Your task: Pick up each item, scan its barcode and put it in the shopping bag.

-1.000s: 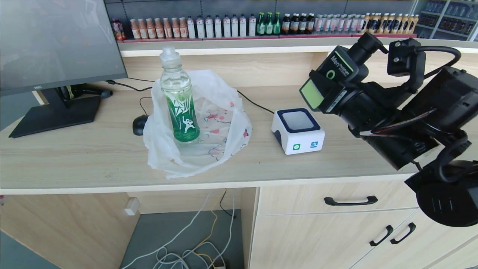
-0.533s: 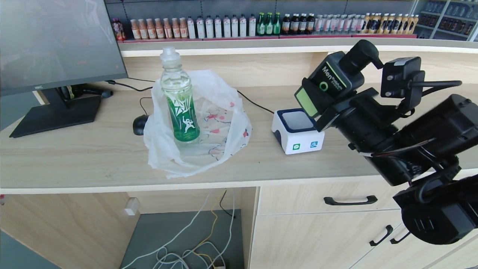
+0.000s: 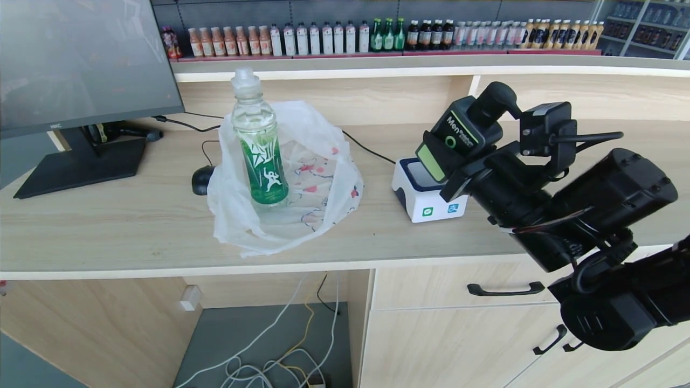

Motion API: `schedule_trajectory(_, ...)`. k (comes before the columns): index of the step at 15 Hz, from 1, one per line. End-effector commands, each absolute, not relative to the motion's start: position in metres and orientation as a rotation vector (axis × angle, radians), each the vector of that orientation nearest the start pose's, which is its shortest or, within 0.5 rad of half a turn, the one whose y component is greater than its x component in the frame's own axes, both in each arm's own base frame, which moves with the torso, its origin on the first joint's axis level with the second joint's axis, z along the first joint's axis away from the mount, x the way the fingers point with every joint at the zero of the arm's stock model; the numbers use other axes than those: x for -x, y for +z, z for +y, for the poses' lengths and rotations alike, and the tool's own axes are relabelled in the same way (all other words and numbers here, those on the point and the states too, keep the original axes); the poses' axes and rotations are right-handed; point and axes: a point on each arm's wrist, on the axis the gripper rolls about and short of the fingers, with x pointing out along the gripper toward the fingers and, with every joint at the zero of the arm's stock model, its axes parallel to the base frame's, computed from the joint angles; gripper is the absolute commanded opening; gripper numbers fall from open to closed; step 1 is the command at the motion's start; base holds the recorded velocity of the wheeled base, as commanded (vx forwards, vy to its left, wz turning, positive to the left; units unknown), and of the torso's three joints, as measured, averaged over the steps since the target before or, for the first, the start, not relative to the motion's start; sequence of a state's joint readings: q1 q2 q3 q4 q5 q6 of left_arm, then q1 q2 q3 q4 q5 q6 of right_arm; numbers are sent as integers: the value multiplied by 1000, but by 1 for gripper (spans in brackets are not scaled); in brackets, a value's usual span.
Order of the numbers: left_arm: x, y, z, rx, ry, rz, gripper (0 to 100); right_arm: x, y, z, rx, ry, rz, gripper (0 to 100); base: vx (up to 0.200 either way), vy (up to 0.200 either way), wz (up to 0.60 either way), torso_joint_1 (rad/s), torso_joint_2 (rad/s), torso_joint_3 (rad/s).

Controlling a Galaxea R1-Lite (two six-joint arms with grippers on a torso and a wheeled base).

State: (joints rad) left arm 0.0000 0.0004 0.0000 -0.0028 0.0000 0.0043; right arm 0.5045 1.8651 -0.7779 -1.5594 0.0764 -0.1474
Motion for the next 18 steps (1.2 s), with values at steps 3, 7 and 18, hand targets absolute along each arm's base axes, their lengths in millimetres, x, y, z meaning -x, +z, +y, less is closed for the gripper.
schedule_trajectory(3,23,76,0,-3,0,-3,100,-287,210,160,36,536,-493,0,0,200,0,4,2,1)
schedule_trajectory(7,23,76,0,2,0,-3,100,-288,208,160,36,537,-488,0,0,200,0,6,5,1)
schedule_trajectory(18,23,76,0,-3,0,-3,100,-281,217,157,0,510,-479,0,0,55,0,1,1,1)
